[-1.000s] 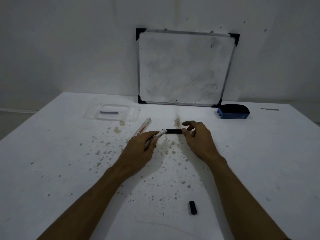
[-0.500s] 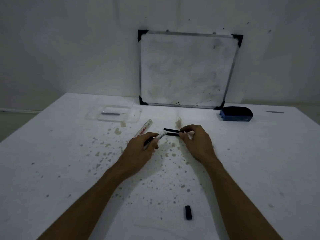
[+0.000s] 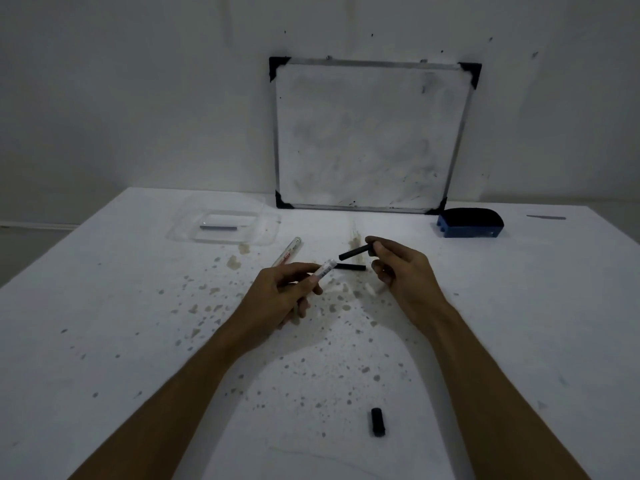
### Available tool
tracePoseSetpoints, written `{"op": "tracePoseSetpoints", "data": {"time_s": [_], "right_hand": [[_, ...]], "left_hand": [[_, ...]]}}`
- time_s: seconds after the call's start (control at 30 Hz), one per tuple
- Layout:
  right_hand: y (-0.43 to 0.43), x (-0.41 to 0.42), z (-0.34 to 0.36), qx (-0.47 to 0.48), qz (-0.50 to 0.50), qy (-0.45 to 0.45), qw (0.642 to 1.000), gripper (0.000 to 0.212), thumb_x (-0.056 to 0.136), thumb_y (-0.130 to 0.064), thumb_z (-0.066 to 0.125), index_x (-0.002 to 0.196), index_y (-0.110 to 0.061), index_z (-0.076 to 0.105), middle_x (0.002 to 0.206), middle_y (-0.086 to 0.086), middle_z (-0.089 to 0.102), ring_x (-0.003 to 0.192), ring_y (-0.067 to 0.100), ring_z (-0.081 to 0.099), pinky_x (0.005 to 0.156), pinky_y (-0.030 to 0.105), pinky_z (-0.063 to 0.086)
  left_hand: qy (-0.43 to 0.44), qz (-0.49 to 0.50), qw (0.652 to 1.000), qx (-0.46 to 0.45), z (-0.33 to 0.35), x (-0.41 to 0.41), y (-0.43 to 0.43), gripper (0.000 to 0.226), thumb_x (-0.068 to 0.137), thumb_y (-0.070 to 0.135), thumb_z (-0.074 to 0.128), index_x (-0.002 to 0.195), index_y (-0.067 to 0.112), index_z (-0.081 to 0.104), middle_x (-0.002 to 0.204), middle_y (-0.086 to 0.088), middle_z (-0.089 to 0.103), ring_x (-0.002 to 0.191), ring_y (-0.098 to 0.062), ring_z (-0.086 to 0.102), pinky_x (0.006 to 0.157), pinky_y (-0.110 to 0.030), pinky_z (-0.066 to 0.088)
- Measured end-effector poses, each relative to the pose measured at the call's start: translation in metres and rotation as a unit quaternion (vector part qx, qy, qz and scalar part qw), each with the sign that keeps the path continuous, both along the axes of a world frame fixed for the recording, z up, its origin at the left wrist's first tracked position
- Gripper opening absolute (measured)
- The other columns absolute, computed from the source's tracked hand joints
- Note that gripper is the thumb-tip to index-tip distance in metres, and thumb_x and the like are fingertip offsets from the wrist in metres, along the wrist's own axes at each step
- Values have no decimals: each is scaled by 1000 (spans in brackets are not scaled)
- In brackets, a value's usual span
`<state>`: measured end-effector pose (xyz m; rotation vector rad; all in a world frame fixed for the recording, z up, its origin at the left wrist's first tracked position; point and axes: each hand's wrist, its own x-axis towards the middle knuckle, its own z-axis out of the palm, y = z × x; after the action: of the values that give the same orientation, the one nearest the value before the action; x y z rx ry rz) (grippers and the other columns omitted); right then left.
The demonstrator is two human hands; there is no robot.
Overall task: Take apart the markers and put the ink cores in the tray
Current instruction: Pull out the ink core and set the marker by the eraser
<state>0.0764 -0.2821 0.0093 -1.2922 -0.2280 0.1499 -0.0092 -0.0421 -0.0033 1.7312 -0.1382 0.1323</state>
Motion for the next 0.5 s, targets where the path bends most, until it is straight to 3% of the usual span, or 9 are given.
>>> {"op": "tracePoseSetpoints", "data": {"time_s": [0.33, 0.5], "right_hand": [[9, -6, 0, -37, -28, 23, 999, 19, 99, -12, 64, 98, -21, 82, 83, -1, 73, 63, 9, 54, 59, 24, 44], [10, -13, 2, -146, -73, -84, 983, 19, 99, -23, 66, 113, -24, 77, 87, -6, 73, 73, 5, 61, 68, 19, 50]], "left_hand": [[-7, -7, 1000, -11, 3, -1, -2, 24, 101, 20, 67, 124, 20, 75, 95, -8, 79, 52, -13, 59, 41, -17, 42], [-15, -8, 1000, 0, -1, 0, -3, 22, 101, 21, 67, 120, 29, 77, 91, -7, 79, 54, -14, 59, 46, -22, 48]]}}
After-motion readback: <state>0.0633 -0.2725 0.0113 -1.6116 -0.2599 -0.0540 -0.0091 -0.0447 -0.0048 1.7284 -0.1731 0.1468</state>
